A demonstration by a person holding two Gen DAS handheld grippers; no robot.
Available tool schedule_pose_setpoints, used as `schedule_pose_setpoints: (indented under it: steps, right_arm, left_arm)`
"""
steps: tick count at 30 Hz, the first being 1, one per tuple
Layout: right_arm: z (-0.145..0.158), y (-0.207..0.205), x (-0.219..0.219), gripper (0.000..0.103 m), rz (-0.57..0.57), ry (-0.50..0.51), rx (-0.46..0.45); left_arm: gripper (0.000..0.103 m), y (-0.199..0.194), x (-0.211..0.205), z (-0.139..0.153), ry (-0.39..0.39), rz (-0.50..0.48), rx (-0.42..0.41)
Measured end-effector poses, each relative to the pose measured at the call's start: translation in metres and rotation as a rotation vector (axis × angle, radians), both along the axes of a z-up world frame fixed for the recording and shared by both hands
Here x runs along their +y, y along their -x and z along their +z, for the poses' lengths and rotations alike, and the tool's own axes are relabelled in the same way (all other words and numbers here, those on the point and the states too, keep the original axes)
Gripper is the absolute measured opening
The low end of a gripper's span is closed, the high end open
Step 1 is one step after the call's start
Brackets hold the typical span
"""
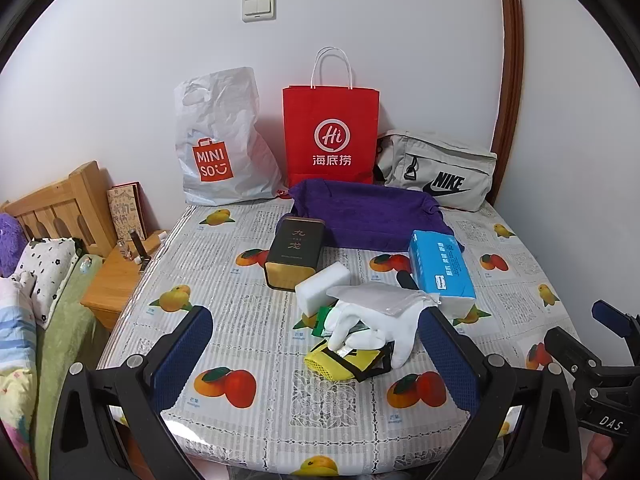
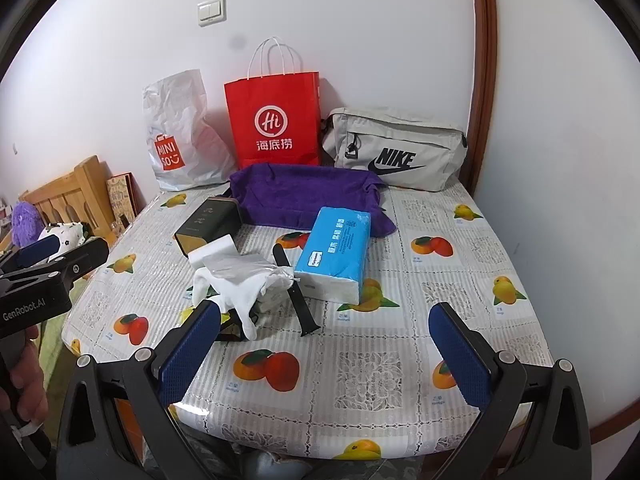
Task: Organize soft objects
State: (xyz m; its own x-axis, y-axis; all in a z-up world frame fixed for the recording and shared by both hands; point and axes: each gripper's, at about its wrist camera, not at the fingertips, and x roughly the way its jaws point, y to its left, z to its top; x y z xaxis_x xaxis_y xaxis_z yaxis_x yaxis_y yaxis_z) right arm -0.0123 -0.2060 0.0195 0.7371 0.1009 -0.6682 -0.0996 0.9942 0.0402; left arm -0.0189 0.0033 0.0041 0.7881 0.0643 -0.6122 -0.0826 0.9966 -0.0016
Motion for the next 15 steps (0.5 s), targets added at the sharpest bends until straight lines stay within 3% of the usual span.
schedule_pose_setpoints:
  steps: [7,15]
  right_arm:
    - [-0.001,-0.001,0.001,0.102,-0.001,0.005,0.006]
    - [-0.003,-0.004,0.001,0.102,0.007,0.003,-0.005]
  left_arm:
    - [0.103,0.0,0.0,0.0,-0.02,0.007,-0.005]
    - [0.103,-0.006,0.012,-0.007,0.018,0.007,-0.003]
